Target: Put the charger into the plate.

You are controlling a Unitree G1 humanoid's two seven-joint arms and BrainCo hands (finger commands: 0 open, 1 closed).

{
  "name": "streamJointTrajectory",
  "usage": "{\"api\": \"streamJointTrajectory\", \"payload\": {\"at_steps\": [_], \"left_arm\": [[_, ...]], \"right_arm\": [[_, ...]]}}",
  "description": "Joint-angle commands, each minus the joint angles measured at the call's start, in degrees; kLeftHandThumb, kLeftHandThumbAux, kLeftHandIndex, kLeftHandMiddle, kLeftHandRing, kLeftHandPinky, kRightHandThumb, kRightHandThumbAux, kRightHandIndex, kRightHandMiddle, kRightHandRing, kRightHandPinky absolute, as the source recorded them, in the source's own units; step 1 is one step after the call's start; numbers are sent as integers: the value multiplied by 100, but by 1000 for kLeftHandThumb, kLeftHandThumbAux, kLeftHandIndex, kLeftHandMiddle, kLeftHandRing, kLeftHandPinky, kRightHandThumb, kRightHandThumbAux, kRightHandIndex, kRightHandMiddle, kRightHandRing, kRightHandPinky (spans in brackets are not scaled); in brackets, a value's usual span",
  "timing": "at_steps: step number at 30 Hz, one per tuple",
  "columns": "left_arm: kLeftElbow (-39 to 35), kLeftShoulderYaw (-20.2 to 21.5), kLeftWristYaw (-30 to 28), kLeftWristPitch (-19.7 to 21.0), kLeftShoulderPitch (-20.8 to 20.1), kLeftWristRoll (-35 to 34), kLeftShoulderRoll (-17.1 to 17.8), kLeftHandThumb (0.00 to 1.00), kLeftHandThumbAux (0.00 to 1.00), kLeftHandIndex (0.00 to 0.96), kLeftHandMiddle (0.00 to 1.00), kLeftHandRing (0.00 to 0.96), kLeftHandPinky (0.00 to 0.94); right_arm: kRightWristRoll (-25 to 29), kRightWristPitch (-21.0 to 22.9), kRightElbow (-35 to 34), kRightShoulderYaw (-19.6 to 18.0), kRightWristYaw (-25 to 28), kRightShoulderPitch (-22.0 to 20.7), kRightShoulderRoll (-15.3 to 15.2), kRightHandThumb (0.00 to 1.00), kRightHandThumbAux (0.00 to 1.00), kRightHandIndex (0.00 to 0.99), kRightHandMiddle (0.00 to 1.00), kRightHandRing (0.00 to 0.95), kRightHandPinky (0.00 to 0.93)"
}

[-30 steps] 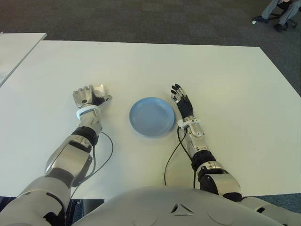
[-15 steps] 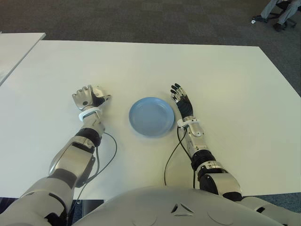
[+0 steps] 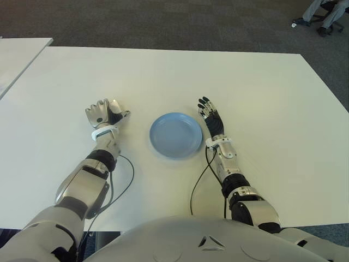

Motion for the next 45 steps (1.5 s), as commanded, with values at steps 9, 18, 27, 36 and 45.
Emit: {"api": "streamJointTrajectory", "payload": {"at_steps": [9,18,27,36,45], "left_arm": [[-174,-145,192,-507,327,101,229,727,696,443,816,805,820],[-1324,-74,188,-718,606,264,657,730,696,443,824,813,820],[-3375,141,-398,-145,1086,506,944,731,696,443,824,809,809],[-4812,374,-851,149,1423,673,905,732,696,443,832,820,824],[-5704,492,-1212,214,1607,850,776,733,695,444,836,825,825]], "right_arm": [[-13,226,259,-6,-39,279,17,0,543,74,139,103,90],[9,200,292,-18,-7,266,14,0,545,72,143,107,91],[18,193,333,-22,0,244,20,0,545,70,146,108,87],[56,210,379,-52,38,217,23,0,541,69,147,113,97],[42,196,383,-53,20,213,46,0,541,67,148,114,97]]}}
